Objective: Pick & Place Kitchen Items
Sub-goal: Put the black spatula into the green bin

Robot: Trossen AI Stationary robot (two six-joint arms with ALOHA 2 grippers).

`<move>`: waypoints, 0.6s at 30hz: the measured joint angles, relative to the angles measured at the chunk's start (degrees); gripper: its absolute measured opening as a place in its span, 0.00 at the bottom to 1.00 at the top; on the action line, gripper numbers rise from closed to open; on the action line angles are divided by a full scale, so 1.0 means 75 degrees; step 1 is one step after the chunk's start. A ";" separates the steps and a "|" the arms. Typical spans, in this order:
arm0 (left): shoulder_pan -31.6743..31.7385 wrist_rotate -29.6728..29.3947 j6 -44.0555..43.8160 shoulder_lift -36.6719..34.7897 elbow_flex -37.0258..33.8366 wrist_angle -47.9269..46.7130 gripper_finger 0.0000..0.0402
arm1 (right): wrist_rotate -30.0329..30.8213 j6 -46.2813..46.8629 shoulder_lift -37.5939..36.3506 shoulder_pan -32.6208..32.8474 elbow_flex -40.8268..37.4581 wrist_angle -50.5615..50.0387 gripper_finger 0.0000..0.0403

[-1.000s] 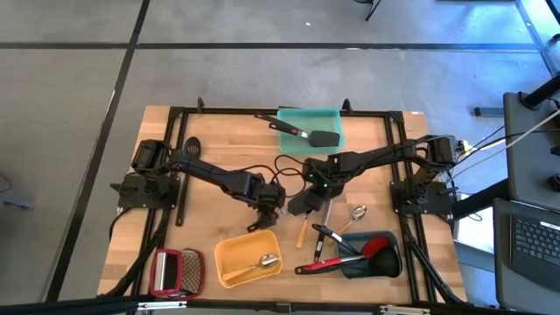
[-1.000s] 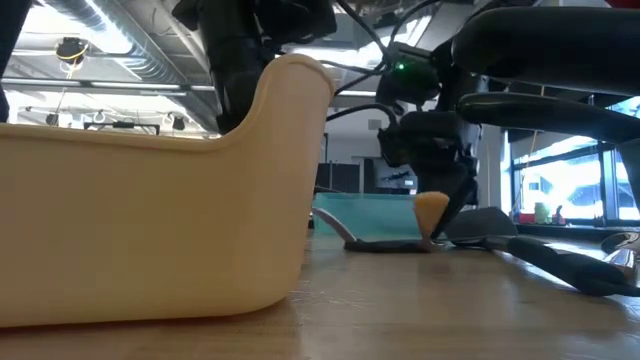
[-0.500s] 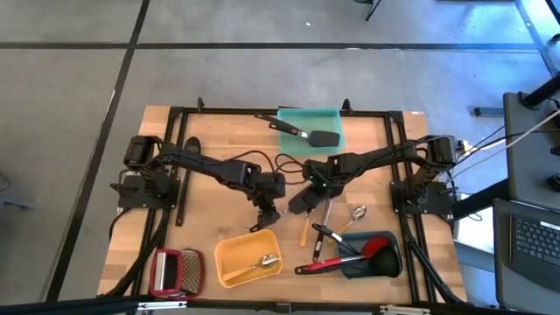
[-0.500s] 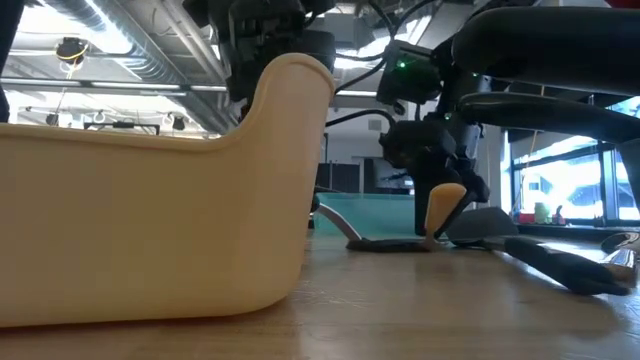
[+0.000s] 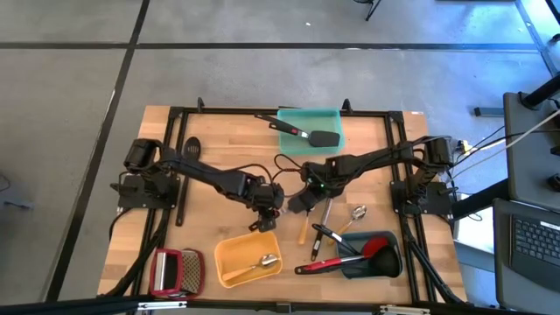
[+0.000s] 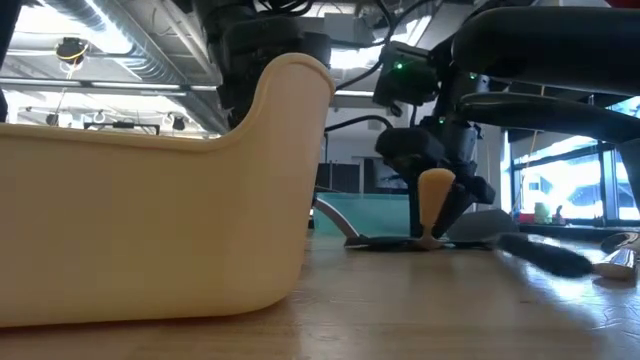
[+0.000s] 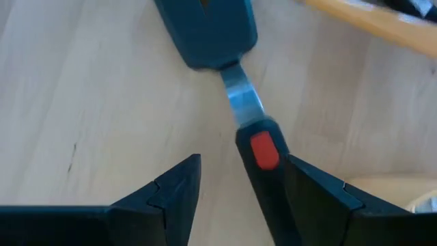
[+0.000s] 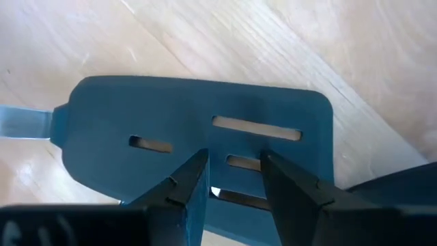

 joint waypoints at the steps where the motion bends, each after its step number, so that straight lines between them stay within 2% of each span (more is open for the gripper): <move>1: -0.0024 0.0006 -0.0005 0.0000 0.0000 -0.0071 0.50 | 0.0074 0.0070 0.0003 0.0002 -0.0003 0.0023 0.35; 18: -0.0040 -0.0048 0.0029 0.0023 0.0003 -0.0086 0.50 | 0.0174 0.1044 0.0015 0.0001 -0.0032 0.0270 0.35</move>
